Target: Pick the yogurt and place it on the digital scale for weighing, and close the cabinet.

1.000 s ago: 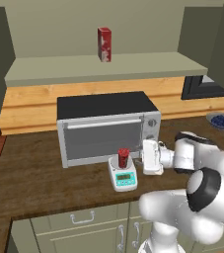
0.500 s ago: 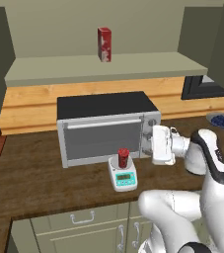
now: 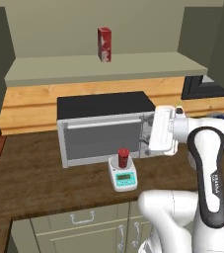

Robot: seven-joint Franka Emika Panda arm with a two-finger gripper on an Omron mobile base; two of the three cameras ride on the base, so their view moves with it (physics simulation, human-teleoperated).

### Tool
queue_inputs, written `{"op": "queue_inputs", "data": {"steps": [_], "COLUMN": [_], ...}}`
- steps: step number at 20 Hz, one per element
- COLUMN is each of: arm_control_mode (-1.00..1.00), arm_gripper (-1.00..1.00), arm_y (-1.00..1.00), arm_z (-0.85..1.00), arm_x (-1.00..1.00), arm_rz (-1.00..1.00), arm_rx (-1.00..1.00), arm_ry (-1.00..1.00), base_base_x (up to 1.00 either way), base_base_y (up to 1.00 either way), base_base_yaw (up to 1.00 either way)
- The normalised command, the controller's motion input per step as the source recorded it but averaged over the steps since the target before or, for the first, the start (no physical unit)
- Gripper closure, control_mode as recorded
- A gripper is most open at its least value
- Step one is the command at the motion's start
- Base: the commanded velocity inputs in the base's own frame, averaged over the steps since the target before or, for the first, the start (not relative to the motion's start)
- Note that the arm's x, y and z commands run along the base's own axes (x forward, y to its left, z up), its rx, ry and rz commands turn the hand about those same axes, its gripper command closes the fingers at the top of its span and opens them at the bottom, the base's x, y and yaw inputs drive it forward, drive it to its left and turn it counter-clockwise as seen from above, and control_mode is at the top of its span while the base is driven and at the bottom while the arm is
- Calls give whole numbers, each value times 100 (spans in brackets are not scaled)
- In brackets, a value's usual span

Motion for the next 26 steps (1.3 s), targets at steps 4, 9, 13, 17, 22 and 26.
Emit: {"op": "queue_inputs", "data": {"steps": [4,9,13,17,22,26], "arm_control_mode": [-100,-100,-100,-100,-100,-100], "arm_gripper": [-100,-100,-100,-100,-100,-100], "arm_y": [0,2,-34,-21,-39,-95], "arm_z": [87,25,0,0,3,-13], "arm_x": [-69,-59,-53,-81,-81,-45], "arm_rz": [-12,-23,-32,-27,-9,0], "arm_rx": [-38,-39,-23,-17,-1,2], "arm_ry": [-27,-37,-37,-62,-43,-26], "base_base_x": [0,0,0,0,0,0], "base_base_y": [0,0,0,0,0,0], "base_base_yaw": [0,0,0,0,0,0]}}
